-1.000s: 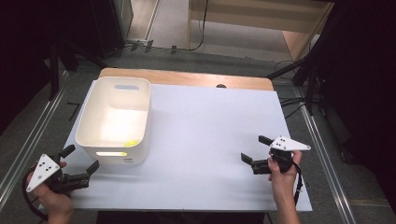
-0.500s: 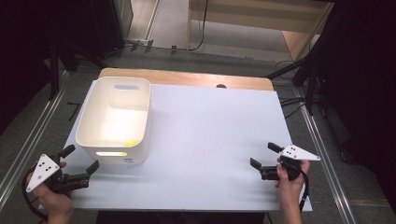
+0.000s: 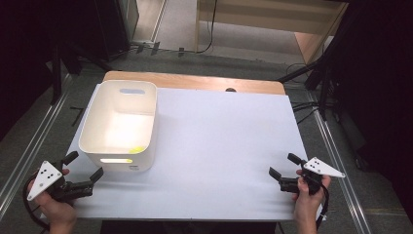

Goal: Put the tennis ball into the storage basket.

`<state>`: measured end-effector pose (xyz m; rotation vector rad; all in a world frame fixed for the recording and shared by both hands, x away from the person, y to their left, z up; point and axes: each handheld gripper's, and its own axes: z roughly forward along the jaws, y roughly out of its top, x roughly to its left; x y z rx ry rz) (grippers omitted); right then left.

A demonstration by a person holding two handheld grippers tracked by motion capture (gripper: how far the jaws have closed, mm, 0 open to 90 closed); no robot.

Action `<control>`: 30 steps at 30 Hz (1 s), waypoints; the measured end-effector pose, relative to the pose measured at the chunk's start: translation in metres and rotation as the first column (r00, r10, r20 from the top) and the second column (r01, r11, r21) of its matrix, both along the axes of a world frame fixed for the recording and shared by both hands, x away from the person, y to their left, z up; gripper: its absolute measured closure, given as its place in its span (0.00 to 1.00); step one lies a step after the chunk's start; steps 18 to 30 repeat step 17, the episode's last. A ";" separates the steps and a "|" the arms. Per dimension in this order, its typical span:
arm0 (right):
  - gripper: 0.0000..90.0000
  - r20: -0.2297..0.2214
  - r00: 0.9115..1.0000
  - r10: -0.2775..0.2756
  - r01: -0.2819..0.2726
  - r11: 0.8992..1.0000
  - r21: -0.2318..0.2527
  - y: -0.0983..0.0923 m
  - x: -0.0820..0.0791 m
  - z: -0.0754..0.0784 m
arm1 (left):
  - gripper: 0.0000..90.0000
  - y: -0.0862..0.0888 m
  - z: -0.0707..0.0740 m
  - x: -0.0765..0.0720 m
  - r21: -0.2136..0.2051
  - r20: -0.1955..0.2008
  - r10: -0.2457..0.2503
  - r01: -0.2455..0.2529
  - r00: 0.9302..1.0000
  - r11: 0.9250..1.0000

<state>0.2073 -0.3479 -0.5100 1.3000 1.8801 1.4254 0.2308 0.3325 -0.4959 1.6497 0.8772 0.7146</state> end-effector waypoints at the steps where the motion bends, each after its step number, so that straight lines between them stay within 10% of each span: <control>1: 0.00 0.009 1.000 -0.011 0.011 1.000 0.007 -0.002 -0.002 -0.001 | 0.00 0.000 0.000 0.000 0.000 0.000 0.000 0.000 1.000 1.000; 30: 0.00 0.057 0.995 -0.082 0.079 0.995 0.056 -0.022 -0.017 -0.006 | 0.00 0.000 0.000 0.000 -0.006 -0.002 0.003 -0.003 1.000 1.000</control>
